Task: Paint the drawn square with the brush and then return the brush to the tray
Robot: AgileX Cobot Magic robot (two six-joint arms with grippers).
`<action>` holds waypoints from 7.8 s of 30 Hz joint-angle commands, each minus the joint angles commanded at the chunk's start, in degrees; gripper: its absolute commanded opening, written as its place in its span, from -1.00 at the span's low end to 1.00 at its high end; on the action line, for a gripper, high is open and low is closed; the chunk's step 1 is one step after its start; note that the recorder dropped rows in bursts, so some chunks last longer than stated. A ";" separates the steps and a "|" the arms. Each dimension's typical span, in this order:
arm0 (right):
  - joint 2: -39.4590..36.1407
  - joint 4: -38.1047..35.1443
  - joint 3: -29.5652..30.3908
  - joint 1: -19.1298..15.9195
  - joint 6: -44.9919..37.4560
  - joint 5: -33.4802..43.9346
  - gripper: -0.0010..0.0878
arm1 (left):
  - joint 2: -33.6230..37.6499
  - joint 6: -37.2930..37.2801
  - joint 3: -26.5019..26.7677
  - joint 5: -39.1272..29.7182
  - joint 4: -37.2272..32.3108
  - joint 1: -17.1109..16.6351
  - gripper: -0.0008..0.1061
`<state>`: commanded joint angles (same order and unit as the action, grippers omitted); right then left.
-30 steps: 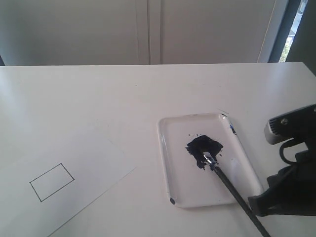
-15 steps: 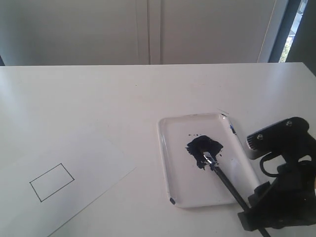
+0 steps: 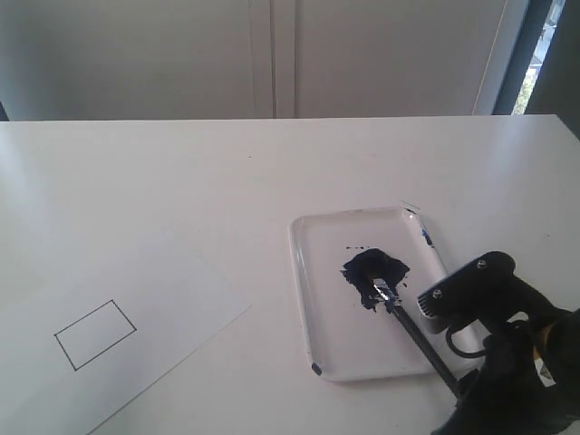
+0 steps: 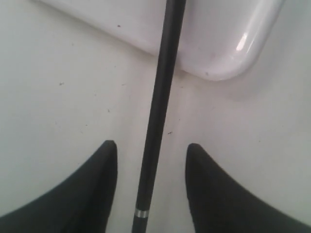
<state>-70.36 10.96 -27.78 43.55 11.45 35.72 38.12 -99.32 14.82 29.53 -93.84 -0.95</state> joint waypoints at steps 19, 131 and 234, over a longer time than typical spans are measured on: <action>-7.46 4.51 5.01 0.00 10.88 -12.71 -0.19 | 0.00 0.10 0.00 0.01 0.39 0.00 -0.99; -12.04 14.99 5.19 -0.20 27.73 -23.20 -0.66 | 0.00 0.21 0.00 0.01 0.36 0.00 -0.99; -14.38 6.61 -21.57 -4.92 -6.56 23.00 -0.98 | 0.00 0.10 0.00 3.52 -0.47 0.00 -0.99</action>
<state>-84.74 17.57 -49.35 38.63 4.89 58.72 38.12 -99.21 14.82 33.05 -94.31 -0.95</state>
